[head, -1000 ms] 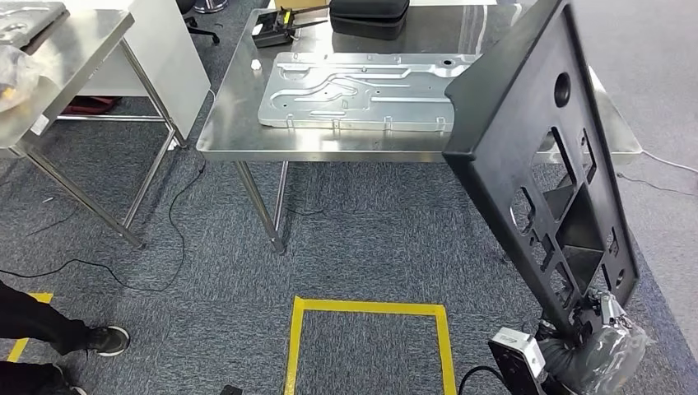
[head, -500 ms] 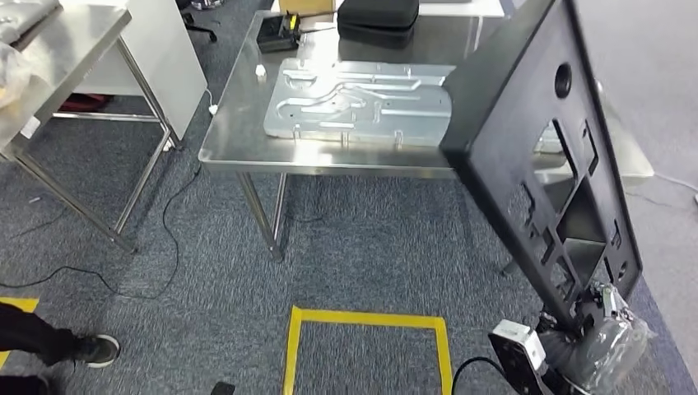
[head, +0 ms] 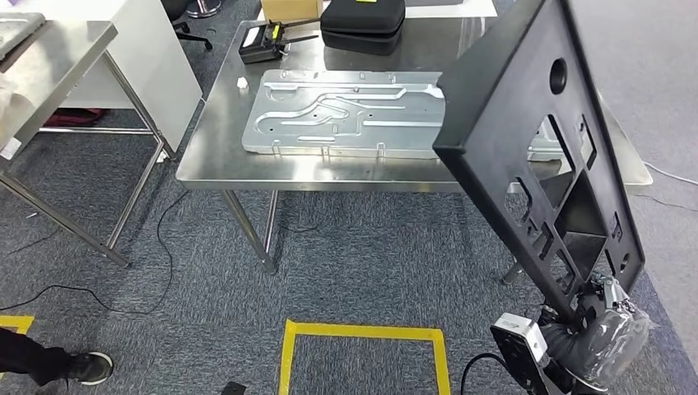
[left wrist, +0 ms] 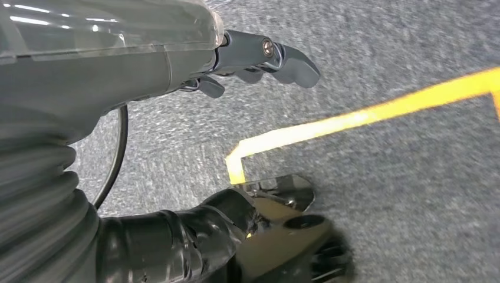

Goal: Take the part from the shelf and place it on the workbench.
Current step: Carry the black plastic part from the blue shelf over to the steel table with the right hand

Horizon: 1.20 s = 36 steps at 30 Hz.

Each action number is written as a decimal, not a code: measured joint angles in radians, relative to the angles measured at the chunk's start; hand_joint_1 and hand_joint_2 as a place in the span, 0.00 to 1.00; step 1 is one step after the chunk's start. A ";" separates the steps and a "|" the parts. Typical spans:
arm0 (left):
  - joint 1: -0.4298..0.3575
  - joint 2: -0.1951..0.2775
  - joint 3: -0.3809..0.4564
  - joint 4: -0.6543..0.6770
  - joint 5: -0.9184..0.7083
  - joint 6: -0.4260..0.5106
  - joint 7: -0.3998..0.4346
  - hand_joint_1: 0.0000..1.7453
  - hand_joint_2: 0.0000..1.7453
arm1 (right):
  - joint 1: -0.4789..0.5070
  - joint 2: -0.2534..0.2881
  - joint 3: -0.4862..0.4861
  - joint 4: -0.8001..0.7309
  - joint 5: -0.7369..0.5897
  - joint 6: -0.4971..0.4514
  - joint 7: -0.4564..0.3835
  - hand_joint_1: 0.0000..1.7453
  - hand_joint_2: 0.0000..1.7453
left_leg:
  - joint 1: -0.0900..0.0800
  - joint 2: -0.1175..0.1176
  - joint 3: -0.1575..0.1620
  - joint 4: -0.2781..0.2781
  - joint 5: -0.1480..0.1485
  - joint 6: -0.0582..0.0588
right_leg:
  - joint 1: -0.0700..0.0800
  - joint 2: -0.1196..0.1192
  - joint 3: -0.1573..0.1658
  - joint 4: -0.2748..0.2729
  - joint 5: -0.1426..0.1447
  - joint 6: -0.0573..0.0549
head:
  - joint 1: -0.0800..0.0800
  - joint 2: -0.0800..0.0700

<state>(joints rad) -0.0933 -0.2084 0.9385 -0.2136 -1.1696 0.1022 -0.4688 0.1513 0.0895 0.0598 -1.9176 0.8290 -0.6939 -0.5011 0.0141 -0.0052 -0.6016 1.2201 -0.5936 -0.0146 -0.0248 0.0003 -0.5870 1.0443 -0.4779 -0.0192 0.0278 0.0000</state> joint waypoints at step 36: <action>-0.002 0.005 -0.001 0.001 -0.007 0.001 0.011 0.00 1.00 | -0.053 -0.026 0.032 0.035 0.002 0.000 0.033 1.00 1.00 | -0.001 0.000 -0.057 -0.056 0.099 0.005 | 0.002 0.004 0.052 -0.022 -0.021 0.002 | -0.005 0.000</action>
<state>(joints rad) -0.0954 -0.2032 0.9373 -0.2129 -1.1767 0.1031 -0.4581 0.0985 0.0637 0.0921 -1.8830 0.8313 -0.6936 -0.4682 0.0126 -0.0054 -0.6581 1.1641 -0.4949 -0.0096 -0.0229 0.0044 -0.5347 1.0222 -0.4985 -0.0173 0.0226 0.0000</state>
